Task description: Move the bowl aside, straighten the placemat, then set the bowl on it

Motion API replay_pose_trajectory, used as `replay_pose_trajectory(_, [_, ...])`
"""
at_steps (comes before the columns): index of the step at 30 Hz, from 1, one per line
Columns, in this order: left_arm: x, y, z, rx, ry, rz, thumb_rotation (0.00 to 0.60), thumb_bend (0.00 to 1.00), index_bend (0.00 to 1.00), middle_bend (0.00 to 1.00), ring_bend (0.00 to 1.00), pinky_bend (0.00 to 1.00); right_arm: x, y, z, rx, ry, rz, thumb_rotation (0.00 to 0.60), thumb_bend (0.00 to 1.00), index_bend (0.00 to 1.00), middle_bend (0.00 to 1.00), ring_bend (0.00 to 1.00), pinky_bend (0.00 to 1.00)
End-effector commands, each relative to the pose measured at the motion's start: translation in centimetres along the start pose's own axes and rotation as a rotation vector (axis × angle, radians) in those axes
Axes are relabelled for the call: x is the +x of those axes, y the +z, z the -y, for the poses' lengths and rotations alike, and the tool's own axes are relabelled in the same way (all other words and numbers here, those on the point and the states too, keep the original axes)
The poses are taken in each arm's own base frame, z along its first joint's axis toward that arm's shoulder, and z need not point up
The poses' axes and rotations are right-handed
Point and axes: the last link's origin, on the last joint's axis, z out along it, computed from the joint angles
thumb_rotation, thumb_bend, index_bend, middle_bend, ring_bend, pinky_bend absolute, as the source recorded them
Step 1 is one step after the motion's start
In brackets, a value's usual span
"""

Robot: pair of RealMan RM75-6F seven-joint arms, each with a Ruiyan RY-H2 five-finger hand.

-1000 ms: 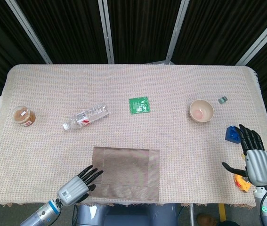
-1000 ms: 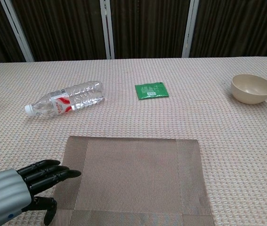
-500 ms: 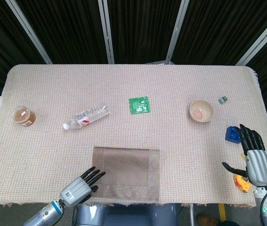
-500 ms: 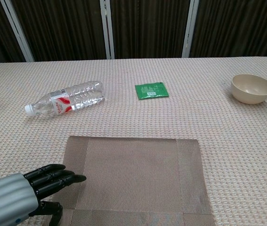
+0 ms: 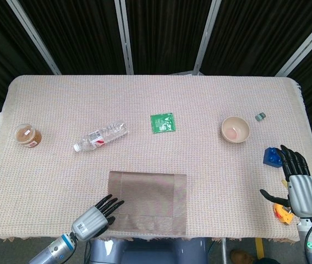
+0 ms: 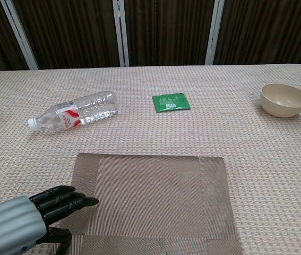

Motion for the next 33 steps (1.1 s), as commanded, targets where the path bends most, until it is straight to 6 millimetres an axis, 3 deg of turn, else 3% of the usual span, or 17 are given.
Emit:
replay_pose_trajectory(1, [-0.1, 0.1, 0.0, 0.004, -0.003, 0.001, 0.6, 0.46, 0.53, 0.0, 0.0, 0.0, 0.0, 0.0, 0.0, 0.0, 0.002, 0.0, 0.6, 0.0, 0.0, 0.0, 0.0, 0.0])
replay_pose_trajectory(14, [0.1, 0.4, 0.2, 0.027, -0.029, -0.009, 0.6, 0.47, 0.65, 0.0, 0.0, 0.0, 0.2, 0.0, -0.1, -0.003, 0.008, -0.006, 0.6, 0.0, 0.0, 0.0, 0.0, 0.0])
replay_pose_trajectory(21, [1.5, 1.3, 0.5, 0.046, -0.071, -0.057, 0.6, 0.47, 0.68, 0.0, 0.0, 0.0, 0.2, 0.0, -0.2, -0.003, 0.007, -0.008, 0.6, 0.0, 0.0, 0.0, 0.0, 0.0])
replay_pose_trajectory(26, [5.1, 3.3, 1.3, 0.068, -0.103, -0.166, 0.6, 0.47, 0.68, 0.0, 0.0, 0.0, 0.2, 0.1, -0.2, -0.004, 0.007, -0.009, 0.6, 0.0, 0.0, 0.0, 0.0, 0.0])
replay_pose_trajectory(33, [12.5, 8.5, 4.7, 0.171, -0.216, -0.288, 0.6, 0.47, 0.7, 0.0, 0.0, 0.0, 0.3, 0.2, -0.3, -0.011, 0.001, -0.013, 0.6, 0.0, 0.0, 0.0, 0.0, 0.0])
